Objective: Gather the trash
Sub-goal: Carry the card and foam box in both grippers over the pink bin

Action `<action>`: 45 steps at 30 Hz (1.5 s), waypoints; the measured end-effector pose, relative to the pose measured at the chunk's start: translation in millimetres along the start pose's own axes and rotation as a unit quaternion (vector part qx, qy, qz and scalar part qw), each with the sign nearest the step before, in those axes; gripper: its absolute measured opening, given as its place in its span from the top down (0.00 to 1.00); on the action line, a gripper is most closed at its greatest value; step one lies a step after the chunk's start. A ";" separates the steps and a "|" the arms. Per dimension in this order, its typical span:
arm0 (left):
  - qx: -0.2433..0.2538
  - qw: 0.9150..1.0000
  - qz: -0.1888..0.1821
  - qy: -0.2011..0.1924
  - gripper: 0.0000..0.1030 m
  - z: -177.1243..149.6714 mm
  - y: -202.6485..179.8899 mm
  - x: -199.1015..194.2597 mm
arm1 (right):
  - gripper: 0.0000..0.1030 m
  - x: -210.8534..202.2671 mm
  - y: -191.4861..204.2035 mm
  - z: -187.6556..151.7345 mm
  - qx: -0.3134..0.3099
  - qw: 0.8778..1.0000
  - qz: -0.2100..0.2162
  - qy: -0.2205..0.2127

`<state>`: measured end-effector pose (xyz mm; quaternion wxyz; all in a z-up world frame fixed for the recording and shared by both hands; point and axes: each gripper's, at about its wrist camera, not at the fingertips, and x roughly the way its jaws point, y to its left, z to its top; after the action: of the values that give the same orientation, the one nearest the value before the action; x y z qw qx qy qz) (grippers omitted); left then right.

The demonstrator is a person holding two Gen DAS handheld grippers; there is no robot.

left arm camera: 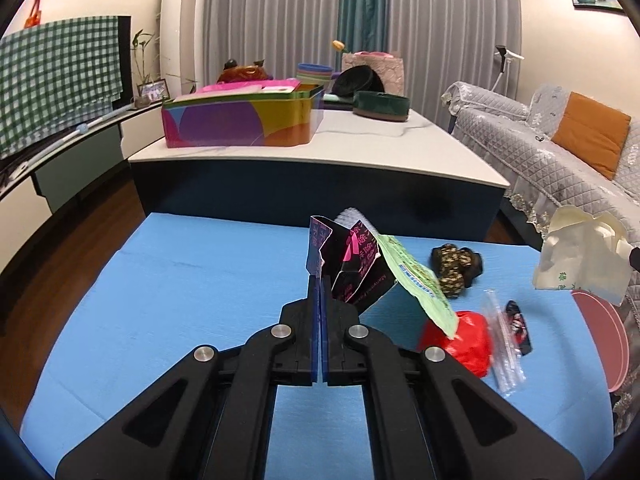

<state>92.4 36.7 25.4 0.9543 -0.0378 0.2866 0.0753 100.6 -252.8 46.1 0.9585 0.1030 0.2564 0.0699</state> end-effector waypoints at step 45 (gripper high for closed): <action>0.056 0.989 -0.127 -0.055 1.00 3.8 -98.3 -76.5 | 0.99 -89.7 -44.0 12.0 -0.029 0.994 -0.077 -0.070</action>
<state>47.7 -69.1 73.7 0.9711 -0.0164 0.2302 -0.0601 33.2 -314.0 88.8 0.9792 0.0596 0.1937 -0.0042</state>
